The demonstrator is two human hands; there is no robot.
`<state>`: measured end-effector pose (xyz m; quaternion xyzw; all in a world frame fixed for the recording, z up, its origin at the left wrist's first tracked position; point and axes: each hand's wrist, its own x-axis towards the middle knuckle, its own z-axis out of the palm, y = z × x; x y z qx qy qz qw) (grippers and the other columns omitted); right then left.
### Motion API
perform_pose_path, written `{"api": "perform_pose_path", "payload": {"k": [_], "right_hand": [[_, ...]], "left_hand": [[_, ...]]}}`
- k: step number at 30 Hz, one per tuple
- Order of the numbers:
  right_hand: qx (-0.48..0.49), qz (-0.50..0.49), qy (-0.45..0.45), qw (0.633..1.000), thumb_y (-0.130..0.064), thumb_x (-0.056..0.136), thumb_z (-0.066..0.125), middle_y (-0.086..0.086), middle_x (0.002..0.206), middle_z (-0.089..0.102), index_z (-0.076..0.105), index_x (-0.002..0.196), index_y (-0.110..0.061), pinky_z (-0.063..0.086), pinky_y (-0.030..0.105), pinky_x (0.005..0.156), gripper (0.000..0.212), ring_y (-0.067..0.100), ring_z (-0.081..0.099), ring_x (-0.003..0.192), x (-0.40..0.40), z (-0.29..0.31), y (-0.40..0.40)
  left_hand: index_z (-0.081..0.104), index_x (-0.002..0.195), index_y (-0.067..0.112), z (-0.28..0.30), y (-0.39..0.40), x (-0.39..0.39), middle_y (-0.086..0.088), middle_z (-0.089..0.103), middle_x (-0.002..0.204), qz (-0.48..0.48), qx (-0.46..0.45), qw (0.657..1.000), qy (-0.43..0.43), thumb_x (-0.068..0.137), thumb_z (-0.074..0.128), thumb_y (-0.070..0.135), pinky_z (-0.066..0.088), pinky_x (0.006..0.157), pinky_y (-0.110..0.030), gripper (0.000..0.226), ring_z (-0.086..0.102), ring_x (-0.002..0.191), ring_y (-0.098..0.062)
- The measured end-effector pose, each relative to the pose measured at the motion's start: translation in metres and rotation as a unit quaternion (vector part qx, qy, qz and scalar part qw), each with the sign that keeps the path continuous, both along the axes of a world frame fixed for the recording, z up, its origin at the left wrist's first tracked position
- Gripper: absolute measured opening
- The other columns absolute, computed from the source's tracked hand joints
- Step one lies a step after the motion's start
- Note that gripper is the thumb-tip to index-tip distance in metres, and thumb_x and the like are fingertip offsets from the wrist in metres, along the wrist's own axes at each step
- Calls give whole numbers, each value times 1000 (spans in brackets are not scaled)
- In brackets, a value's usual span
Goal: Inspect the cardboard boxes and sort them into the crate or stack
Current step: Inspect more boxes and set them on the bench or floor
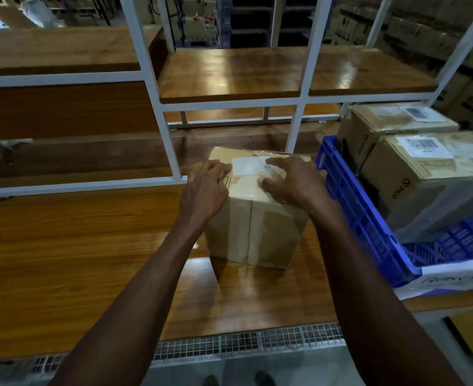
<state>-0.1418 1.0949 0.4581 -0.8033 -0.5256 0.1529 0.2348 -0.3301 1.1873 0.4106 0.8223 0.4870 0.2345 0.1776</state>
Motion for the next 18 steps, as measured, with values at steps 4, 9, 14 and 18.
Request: {"api": "perform_pose_path", "payload": {"k": [4, 9, 14, 18], "right_hand": [[-142, 9, -138, 980, -81, 90, 50, 12, 167, 28, 34, 159, -44, 19, 70, 116, 80, 51, 27, 147, -31, 0, 24], [-138, 11, -132, 982, -82, 93, 40, 12, 168, 27, 29, 161, -44, 14, 73, 116, 79, 53, 21, 150, -27, -8, 21], [-131, 35, -114, 984, -83, 89, 47, 8, 169, 29, 33, 160, -45, 19, 72, 118, 82, 46, 26, 153, -12, -3, 22], [-116, 21, -39, 992, -73, 90, 60, 5, 173, 15, 37, 158, -45, 16, 73, 119, 76, 46, 5, 158, -13, -6, 3]], "left_hand": [[53, 146, 32, -1, 0, -3, 5, 40, 157, -4, -11, 1000, 8, 106, 42, 22, 35, 90, -35, 43, 38, 142, -35], [47, 151, 37, 12, -9, 0, 5, 29, 166, -10, -32, 998, 54, 104, 47, 33, 24, 118, -56, 47, 20, 152, -35], [42, 155, 38, 10, -17, 7, 4, 26, 168, -23, -47, 998, 39, 106, 40, 36, 28, 119, -55, 49, 27, 152, -35], [40, 155, 41, 4, -13, 2, 7, 24, 169, -16, -59, 998, 31, 105, 39, 41, 25, 120, -54, 50, 28, 152, -32]]}}
